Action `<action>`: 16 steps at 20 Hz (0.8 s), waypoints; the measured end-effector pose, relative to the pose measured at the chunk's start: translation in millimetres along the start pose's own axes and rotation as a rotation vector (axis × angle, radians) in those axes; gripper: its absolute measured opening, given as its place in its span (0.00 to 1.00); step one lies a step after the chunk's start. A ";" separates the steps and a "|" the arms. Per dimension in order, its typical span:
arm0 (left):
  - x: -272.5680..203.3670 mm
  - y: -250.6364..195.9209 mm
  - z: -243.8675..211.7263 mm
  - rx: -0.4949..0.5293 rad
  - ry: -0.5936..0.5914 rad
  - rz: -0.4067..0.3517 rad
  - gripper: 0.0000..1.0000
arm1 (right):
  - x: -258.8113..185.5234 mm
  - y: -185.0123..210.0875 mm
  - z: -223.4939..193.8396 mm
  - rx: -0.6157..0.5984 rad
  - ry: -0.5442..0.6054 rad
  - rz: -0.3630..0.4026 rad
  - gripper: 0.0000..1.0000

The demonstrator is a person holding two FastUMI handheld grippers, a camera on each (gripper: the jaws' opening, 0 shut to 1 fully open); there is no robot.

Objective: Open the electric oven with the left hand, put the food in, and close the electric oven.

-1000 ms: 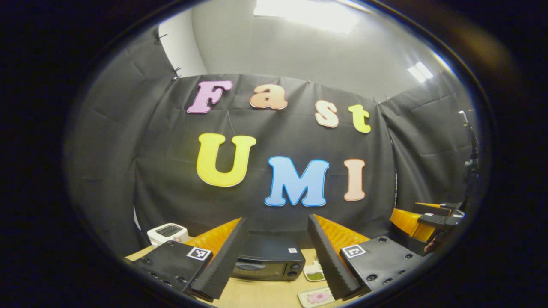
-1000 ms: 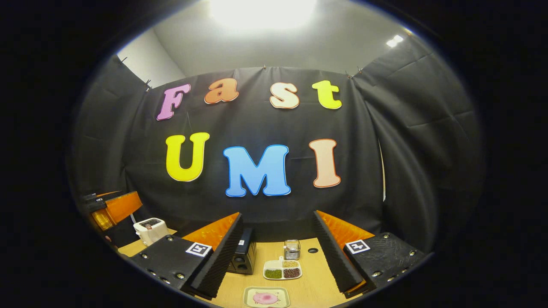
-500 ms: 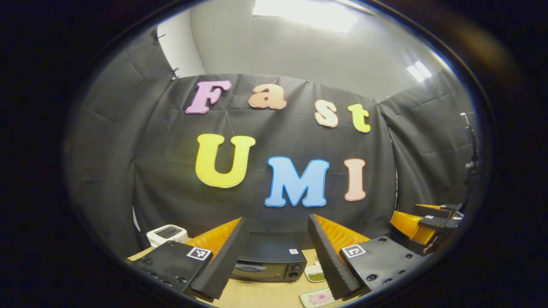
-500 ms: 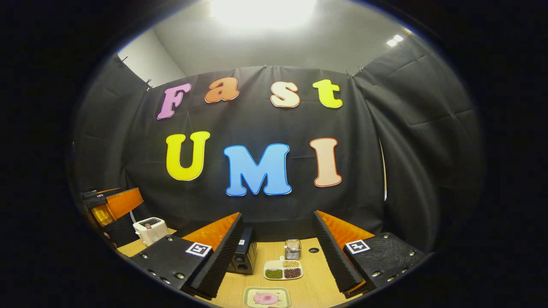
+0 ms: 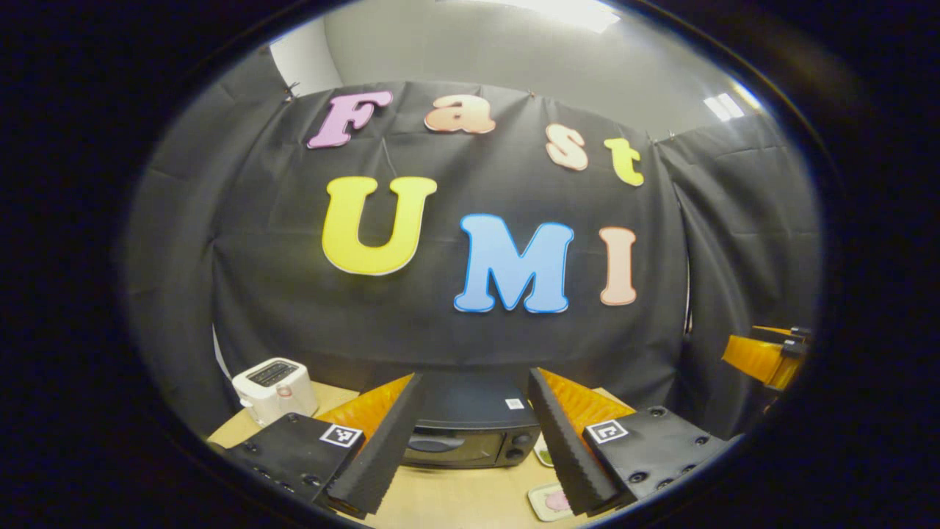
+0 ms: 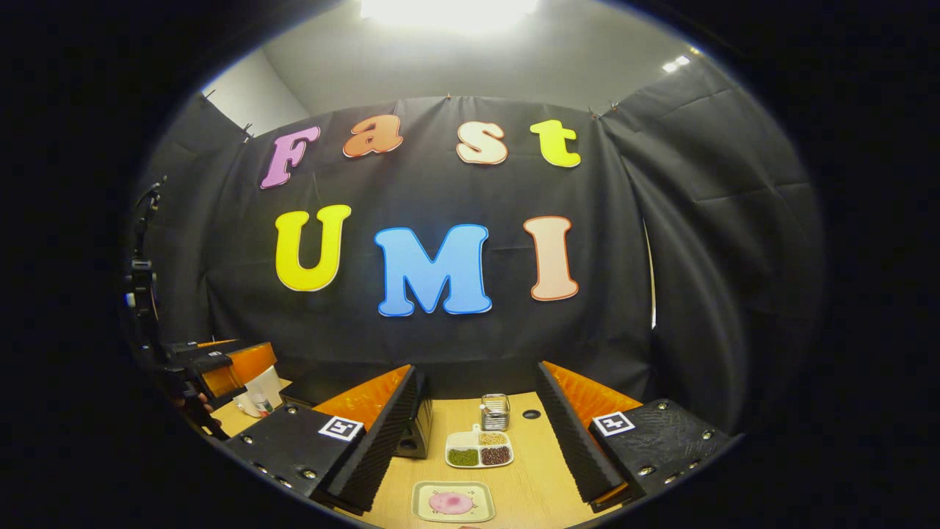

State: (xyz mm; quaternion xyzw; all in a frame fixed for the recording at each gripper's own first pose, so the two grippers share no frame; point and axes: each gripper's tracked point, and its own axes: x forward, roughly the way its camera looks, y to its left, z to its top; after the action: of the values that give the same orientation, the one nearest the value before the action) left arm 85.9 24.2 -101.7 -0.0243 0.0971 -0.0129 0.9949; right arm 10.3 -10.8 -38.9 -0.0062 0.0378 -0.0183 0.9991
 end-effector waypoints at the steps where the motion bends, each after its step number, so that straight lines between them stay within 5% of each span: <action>1: 12.1 4.8 -11.5 -0.006 0.030 0.001 0.99 | 2.0 -2.7 -3.0 -0.004 0.010 -0.008 0.98; 8: 89.8 32.9 -104.6 -0.016 0.249 0.011 0.92 | 10.8 -18.4 -30.4 -0.004 0.086 -0.061 0.98; 16: 147.2 59.2 -176.4 0.000 0.379 0.040 0.99 | 16.7 -31.8 -53.9 -0.012 0.156 -0.112 0.98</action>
State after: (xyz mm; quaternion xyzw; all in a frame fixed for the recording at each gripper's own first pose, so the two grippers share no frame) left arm 197.4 70.8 -305.9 -0.0193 0.2834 0.0023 0.9588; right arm 21.8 -43.8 -93.4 -0.0129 0.1151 -0.0746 0.9905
